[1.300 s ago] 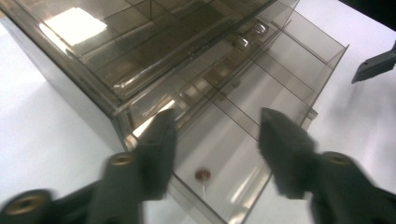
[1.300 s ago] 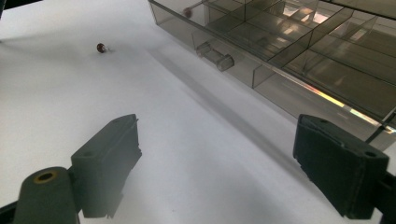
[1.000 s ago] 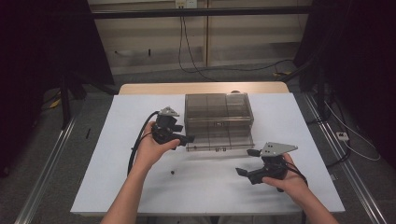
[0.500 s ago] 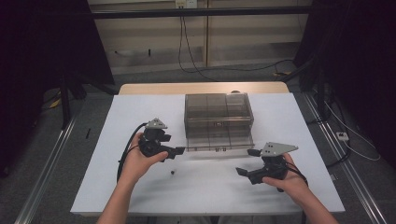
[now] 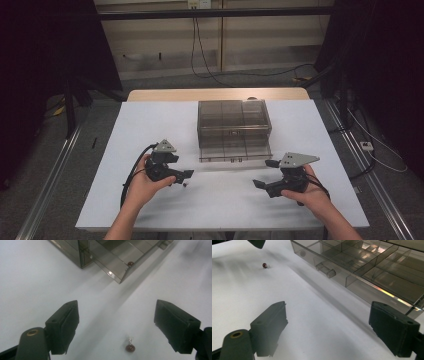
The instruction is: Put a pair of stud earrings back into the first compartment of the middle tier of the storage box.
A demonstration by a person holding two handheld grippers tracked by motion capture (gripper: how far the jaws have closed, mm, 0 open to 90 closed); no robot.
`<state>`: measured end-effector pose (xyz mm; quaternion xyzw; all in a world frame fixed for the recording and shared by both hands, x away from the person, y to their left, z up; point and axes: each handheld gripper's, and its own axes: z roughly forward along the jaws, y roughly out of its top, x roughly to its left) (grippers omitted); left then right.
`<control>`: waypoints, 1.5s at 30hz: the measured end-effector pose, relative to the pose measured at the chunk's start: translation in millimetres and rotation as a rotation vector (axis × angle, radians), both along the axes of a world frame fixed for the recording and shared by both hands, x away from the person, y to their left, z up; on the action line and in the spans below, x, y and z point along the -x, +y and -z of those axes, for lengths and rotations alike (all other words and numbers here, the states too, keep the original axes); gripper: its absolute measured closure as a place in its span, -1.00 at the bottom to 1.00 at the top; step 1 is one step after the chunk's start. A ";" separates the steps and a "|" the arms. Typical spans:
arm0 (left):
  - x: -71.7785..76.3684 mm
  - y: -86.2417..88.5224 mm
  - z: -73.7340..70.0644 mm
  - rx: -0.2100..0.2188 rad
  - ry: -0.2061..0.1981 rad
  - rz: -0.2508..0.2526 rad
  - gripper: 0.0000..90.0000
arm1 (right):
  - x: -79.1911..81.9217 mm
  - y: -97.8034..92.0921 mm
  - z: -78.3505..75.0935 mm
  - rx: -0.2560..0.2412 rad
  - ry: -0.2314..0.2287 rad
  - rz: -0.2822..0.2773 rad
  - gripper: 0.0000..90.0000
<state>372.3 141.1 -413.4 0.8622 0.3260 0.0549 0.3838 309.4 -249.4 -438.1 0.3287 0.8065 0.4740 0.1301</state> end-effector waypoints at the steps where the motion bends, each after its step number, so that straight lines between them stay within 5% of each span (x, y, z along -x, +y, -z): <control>1: 0.0 0.6 1.0 -0.002 0.005 0.003 -0.54 | 0.0 0.0 0.0 0.001 0.000 0.000 -0.68; 14: 7.2 1.8 3.9 -0.045 -0.027 0.020 -0.54 | 0.3 -1.6 -1.4 -0.001 -0.005 0.003 -0.68; 22: 9.2 3.0 7.3 -0.039 0.000 0.044 -0.46 | 1.3 -2.5 -2.1 0.001 -0.008 0.004 -0.68; 35: 12.8 5.7 14.0 -0.041 0.057 0.090 0.19 | 2.1 -2.4 -1.6 0.004 -0.009 0.002 -0.68; 45: 16.2 -1.1 20.5 -0.094 0.087 0.128 0.59 | 2.1 -2.4 -1.6 0.003 -0.009 0.000 -0.67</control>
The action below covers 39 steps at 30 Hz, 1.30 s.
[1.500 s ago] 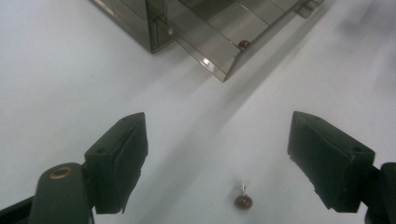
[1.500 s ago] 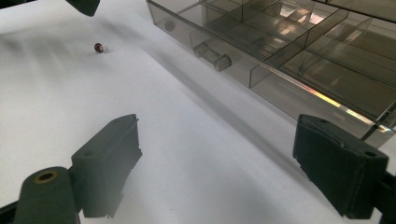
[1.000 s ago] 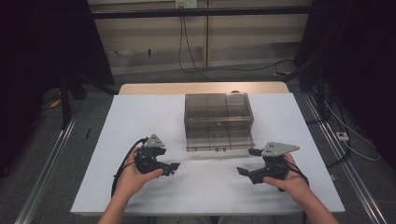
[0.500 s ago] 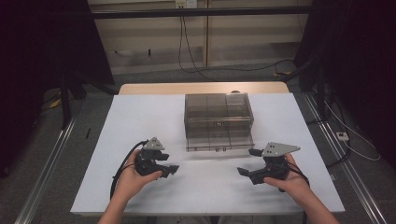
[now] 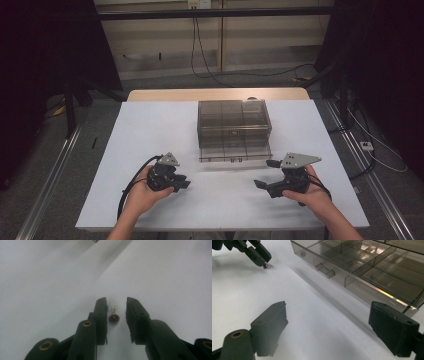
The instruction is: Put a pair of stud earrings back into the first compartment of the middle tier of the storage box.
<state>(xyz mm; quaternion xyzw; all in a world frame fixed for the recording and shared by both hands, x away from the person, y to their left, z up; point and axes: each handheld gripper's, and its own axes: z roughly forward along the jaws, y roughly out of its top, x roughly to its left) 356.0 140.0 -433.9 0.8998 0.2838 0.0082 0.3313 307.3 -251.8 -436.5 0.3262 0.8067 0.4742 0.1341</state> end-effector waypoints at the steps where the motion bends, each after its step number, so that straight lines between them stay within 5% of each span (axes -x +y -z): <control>1: 0.0 -0.5 0.9 -0.005 -0.001 -0.002 0.62 | 0.0 0.0 0.0 0.000 0.000 -0.001 -0.67; 7: -0.5 -1.6 4.3 -0.030 -0.007 0.003 0.75 | -0.3 -0.3 -0.5 -0.003 0.001 -0.001 -0.67; 30: -2.7 0.8 6.5 -0.005 0.021 -0.017 0.77 | -0.3 1.0 -0.7 -0.002 -0.001 -0.004 -0.67; 35: -1.4 1.0 7.2 -0.010 -0.009 0.014 0.77 | 0.2 1.4 -1.3 -0.003 -0.003 -0.004 -0.67; 39: -2.4 1.8 7.2 0.003 0.020 -0.016 0.77 | 0.3 1.6 -1.4 -0.001 -0.004 -0.004 -0.67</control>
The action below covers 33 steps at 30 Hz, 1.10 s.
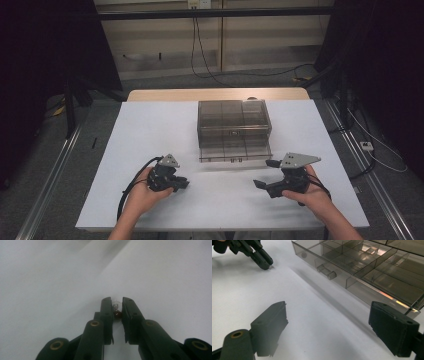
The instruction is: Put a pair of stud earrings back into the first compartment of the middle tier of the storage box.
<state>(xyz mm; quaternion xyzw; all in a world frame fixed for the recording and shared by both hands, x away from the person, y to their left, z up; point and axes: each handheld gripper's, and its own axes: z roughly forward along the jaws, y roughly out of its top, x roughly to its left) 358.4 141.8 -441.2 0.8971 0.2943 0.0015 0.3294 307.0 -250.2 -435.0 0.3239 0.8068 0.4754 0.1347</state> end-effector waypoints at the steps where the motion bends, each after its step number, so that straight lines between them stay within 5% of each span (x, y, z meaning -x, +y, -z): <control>1: 0.3 -0.7 -0.4 -0.004 0.000 -0.008 0.77 | 0.0 0.0 -0.1 -0.001 -0.001 -0.001 -0.67; 6: 0.4 -4.9 -4.1 -0.029 0.023 -0.036 0.80 | -0.2 -0.4 0.1 -0.003 0.001 0.001 -0.67; 9: -1.6 -4.9 -5.8 0.016 0.057 -0.041 0.80 | 0.0 -0.8 0.2 -0.004 0.003 0.001 -0.67; 25: -16.8 -13.7 -44.1 0.111 0.038 -0.059 0.80 | -0.6 0.9 0.5 -0.006 0.004 -0.002 -0.67; 33: -28.2 -22.4 -52.6 0.102 0.029 -0.055 0.80 | -0.6 0.0 -0.2 -0.008 0.002 -0.001 -0.67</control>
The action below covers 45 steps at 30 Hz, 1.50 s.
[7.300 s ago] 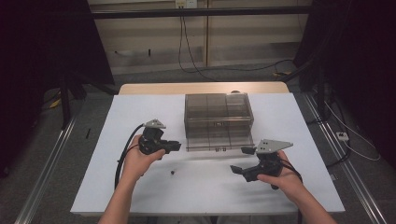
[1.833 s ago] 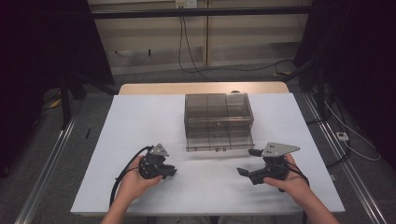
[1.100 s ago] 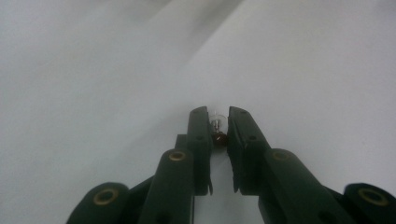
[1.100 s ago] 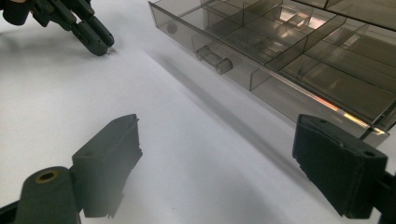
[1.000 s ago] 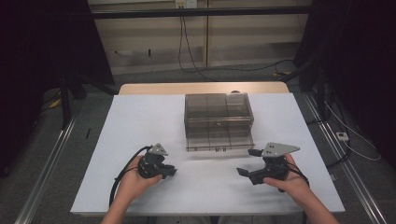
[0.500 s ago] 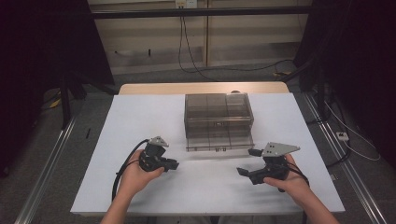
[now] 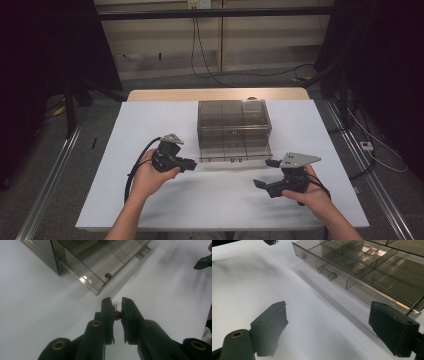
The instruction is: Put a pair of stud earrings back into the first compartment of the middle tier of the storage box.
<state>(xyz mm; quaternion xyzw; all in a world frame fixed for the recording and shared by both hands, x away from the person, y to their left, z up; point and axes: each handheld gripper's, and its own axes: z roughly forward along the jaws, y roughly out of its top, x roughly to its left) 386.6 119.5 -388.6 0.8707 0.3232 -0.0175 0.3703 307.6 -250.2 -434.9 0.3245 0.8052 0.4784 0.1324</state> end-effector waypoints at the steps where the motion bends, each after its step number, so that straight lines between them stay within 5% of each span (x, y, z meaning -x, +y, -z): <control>1: -1.4 -0.7 -0.7 0.003 0.003 -0.006 0.80 | 0.0 -0.2 0.0 -0.002 0.000 0.000 -0.67; 45: -37.9 -33.6 -20.2 -0.004 -0.001 -0.008 0.80 | -0.6 -2.0 -1.2 -0.010 -0.001 -0.001 -0.67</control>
